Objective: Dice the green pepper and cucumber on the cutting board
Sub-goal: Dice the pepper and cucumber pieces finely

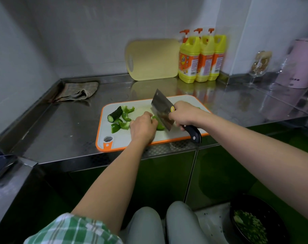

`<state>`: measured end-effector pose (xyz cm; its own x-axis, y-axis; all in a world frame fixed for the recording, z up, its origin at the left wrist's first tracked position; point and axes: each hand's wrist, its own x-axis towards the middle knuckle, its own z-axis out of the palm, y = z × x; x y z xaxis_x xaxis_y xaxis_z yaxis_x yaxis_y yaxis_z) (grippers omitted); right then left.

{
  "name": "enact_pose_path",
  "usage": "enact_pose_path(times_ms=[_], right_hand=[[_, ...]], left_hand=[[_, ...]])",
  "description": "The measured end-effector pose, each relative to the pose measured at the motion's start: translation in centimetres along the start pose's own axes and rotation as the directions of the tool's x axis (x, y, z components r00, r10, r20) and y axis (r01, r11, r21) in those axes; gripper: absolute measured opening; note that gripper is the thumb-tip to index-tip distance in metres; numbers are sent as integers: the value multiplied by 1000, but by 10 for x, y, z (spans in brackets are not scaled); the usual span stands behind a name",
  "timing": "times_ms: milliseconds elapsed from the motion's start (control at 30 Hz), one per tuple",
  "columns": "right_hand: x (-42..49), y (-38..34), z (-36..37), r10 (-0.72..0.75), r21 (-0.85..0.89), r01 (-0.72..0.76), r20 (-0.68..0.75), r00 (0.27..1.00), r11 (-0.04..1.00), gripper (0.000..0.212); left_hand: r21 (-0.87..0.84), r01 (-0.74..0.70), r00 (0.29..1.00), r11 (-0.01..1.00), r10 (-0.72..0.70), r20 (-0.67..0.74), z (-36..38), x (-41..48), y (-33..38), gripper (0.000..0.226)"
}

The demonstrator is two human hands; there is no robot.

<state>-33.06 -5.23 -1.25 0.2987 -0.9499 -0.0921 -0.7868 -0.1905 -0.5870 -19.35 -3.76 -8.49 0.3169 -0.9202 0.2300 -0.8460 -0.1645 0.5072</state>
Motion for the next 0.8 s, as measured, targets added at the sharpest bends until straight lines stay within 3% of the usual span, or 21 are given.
enact_pose_path(times_ms=[500,800], right_hand=[[-22,-16,8,-37,-324,52,52,998,945,24],[-7,-25,16,-47,-392,57,34,998,918,23]], left_hand=[[4,5,999,1000,-5,-36,2,2,-1,30],[-19,3,1000,1000,-4,-26,1,1,-2,28]])
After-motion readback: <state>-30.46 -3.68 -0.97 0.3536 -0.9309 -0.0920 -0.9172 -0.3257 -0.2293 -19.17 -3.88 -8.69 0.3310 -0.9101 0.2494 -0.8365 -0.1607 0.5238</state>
